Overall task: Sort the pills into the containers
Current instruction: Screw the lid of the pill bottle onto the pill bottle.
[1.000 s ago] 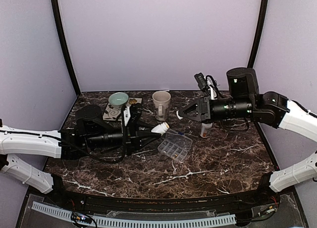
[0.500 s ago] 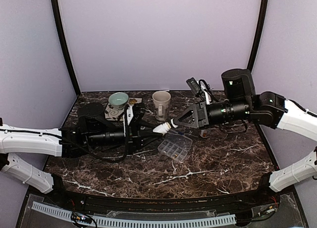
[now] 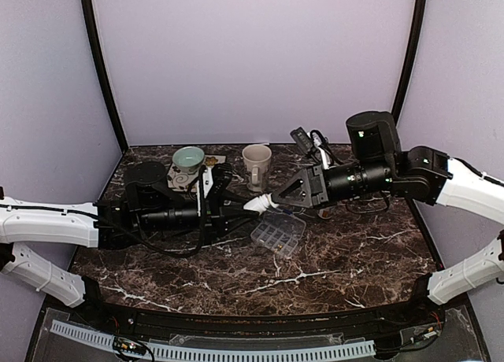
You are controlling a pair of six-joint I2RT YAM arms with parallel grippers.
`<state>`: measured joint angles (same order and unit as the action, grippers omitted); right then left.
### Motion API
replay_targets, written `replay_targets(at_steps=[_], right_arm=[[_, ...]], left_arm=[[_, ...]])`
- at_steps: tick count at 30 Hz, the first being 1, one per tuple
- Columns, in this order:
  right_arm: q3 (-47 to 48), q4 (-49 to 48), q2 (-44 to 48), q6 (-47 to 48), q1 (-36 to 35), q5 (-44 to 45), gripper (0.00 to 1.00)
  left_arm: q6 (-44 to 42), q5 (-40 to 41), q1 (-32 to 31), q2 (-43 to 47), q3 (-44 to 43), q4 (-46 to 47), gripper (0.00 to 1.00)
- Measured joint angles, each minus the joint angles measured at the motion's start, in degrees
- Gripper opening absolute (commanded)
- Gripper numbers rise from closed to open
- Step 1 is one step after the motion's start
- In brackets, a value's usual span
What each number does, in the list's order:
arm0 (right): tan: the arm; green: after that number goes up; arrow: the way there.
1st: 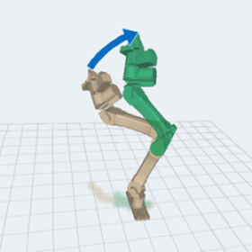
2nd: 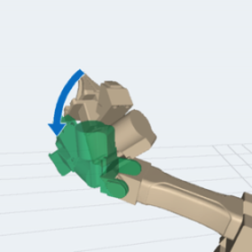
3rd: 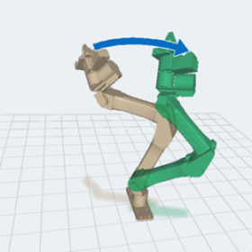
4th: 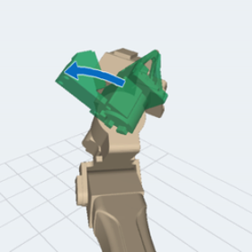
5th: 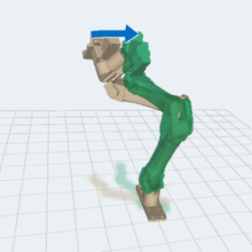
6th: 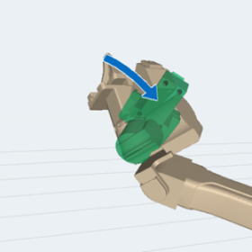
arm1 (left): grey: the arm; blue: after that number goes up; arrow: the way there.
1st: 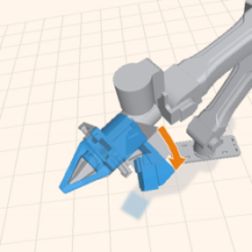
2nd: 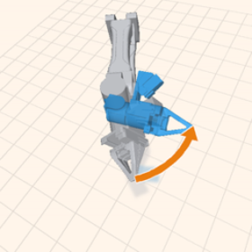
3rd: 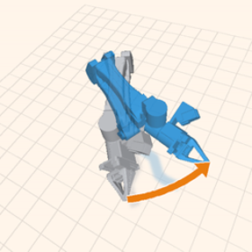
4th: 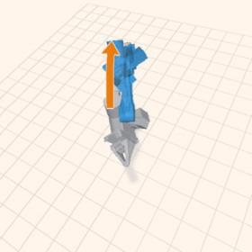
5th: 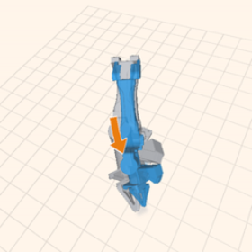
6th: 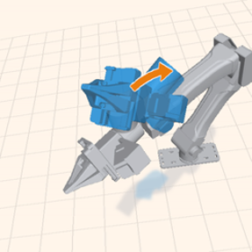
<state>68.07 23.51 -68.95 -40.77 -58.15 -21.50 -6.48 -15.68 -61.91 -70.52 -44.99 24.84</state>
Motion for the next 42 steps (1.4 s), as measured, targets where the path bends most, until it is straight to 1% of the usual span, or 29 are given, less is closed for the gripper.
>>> replay_targets(at_steps=[28, 42], right_arm=[[0.0, -1.22, -1.77, 0.04, 0.0, -1.25, 0.11], [1.36, 1.46, -3.19, 2.58, 0.2, -3.58, 0.12]], left_arm=[[-0.44, -1.22, -0.02, -0.09, 0.0, -0.94, 0.0], [-0.83, -2.49, 0.0, 0.04, -0.81, -4.2, 0.0]])
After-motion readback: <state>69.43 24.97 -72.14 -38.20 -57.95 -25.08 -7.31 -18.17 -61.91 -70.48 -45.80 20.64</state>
